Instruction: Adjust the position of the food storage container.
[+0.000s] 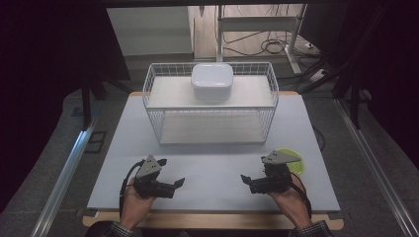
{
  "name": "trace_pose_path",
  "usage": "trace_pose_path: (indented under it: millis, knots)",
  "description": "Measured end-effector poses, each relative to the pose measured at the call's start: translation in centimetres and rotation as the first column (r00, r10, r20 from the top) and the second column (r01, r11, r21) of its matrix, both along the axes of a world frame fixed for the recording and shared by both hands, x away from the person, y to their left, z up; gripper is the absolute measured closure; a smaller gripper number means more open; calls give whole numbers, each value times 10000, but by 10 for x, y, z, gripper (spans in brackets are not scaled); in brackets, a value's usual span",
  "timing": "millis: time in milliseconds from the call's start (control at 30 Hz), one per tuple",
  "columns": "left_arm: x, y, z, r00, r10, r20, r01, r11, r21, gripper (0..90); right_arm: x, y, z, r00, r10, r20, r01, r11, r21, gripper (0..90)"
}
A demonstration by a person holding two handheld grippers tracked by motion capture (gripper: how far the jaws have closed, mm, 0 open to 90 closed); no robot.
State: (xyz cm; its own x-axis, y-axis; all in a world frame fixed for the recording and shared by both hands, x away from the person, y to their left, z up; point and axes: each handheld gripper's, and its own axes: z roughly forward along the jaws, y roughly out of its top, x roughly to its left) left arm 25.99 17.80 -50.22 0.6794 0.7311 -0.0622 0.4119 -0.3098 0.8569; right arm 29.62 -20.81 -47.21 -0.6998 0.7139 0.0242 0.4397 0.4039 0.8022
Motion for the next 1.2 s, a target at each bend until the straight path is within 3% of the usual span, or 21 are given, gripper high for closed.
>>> trace_pose_path:
  millis: [167, 267, 367, 500, 633, 733, 933, 1067, 1200]
  knots:
    - [0, 1, -3, 10000, 45, -44, -45, 9999, 90, 58, 3, -7, 1, 9978, -526, -391, 530, 9985, 94, 36]
    - [0, 1, -3, 10000, 38, -37, -38, 9999, 115, 59, 4, -13, 3, 9966, -764, -299, 759, 9970, -166, 157]
    - [0, 0, -4, 10000, 9, -60, -8, 9999, 134, 59, 4, -21, 7, 9946, -975, -349, 977, 9952, 43, 299]
    - [1, 0, -6, 10000, -10, -67, 11, 9999, 160, 60, 6, -32, 12, 9900, -1387, -252, 1385, 9903, -59, 475]
    - [1, 0, -6, 10000, 7, -54, -7, 10000, 98, 61, 8, -46, 15, 9854, -1682, -270, 1681, 9858, -46, 611]
    - [1, 1, -6, 10000, 7, -70, -6, 10000, 93, 61, 9, -56, 18, 9822, -1871, -163, 1871, 9823, -17, 664]
    - [2, 0, -8, 9999, -50, -147, 52, 9999, 142, 61, 14, -77, 17, 9592, -2818, -234, 2817, 9595, -86, 791]
    - [3, 0, -10, 9998, -49, -172, 53, 9998, 196, 62, 15, -91, 19, 9454, -3260, -48, 3259, 9453, -127, 882]
    - [3, 1, -10, 9999, -23, -153, 25, 9999, 160, 63, 16, -108, 19, 9260, -3775, 88, 3776, 9259, -114, 896]
